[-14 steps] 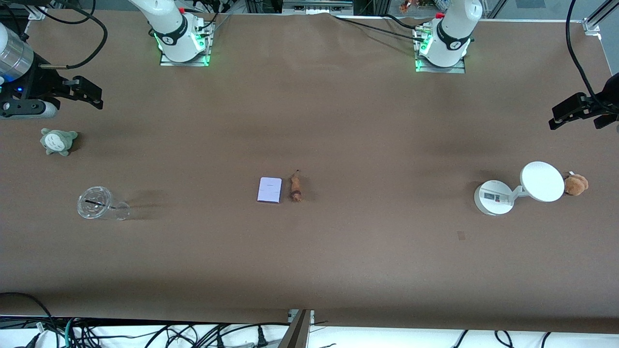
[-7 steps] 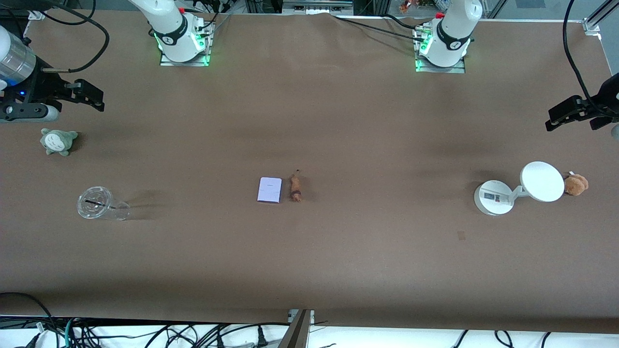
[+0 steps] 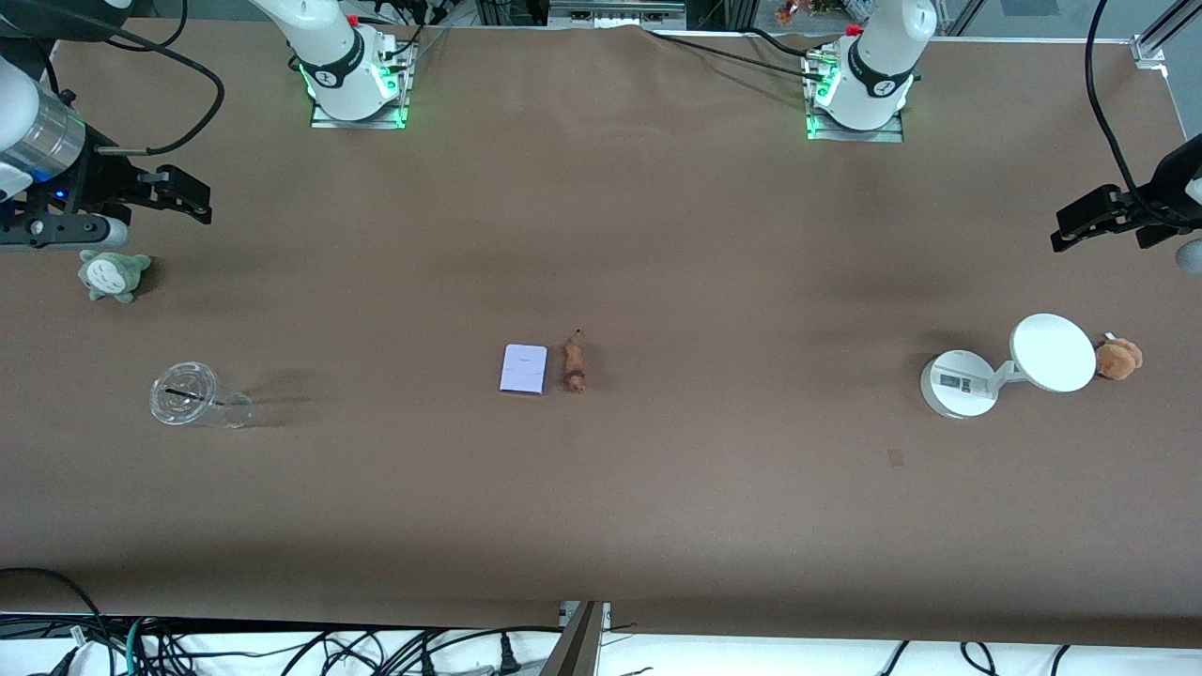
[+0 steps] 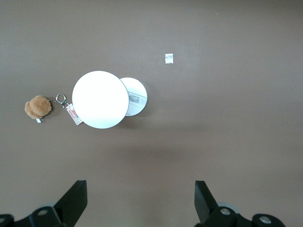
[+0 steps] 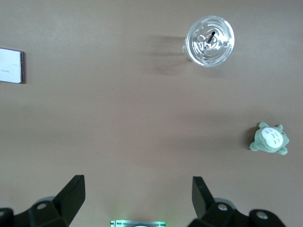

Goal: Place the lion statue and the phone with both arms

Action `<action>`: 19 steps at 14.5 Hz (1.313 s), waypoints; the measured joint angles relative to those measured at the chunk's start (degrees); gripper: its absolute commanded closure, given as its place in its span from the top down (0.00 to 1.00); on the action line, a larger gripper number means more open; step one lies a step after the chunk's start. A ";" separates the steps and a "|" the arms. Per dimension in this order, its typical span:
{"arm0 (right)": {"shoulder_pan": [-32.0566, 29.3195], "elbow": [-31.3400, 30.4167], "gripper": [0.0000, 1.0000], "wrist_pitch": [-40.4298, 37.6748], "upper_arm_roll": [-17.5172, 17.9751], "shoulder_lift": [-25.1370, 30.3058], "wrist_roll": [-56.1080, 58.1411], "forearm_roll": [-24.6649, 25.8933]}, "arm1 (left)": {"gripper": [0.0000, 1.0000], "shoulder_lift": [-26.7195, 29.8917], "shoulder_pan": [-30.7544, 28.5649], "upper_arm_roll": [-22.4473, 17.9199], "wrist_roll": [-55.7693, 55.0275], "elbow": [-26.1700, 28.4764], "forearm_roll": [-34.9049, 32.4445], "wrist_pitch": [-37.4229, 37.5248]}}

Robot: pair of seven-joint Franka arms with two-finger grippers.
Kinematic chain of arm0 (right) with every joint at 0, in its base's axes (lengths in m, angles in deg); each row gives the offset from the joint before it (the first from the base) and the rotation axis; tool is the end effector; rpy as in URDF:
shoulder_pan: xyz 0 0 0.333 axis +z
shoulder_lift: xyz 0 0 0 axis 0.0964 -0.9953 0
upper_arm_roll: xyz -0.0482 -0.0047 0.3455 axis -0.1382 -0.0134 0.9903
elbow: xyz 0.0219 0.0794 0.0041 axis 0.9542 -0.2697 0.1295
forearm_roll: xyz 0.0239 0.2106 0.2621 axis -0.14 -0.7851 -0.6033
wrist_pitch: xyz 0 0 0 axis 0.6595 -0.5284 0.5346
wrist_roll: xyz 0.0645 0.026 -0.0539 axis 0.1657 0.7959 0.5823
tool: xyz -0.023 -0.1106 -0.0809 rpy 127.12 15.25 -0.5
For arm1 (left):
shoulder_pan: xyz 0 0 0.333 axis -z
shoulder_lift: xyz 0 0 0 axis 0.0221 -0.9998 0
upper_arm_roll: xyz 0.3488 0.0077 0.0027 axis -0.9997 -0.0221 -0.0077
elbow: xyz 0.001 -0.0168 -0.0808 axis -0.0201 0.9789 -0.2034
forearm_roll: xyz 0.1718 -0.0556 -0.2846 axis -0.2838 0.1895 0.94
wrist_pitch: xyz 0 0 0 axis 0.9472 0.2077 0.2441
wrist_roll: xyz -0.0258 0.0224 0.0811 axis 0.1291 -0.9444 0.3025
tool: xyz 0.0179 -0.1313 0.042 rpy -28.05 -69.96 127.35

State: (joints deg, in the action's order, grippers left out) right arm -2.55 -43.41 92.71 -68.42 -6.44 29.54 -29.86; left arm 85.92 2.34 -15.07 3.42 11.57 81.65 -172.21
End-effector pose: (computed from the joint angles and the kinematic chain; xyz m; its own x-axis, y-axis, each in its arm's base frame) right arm 0.4788 0.0218 0.5764 0.9921 0.0520 -0.1141 0.0582 -0.9970 0.0512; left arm 0.5099 0.0205 0.6180 0.9960 0.0695 -0.0563 0.0687 -0.9975 -0.0161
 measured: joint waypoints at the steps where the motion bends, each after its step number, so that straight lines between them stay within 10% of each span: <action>1: 0.01 0.05 1.00 0.07 0.09 -0.40 0.00 0.00 | 1.00 -0.01 0.00 0.00 -0.03 0.05 0.00 0.16; 11: 0.54 2.13 1.00 0.63 0.71 -1.84 0.00 0.00 | 1.00 -1.58 0.80 1.92 -7.17 0.93 2.47 1.33; 19: 0.56 2.26 1.00 0.62 0.73 -2.18 0.00 0.00 | 1.00 -14.96 5.82 17.67 -34.77 1.49 4.24 -14.73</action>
State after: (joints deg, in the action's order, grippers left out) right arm -1.99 -41.15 93.33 -67.70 -8.62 29.54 -29.86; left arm 70.96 8.16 2.60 -31.36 13.07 85.89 -186.95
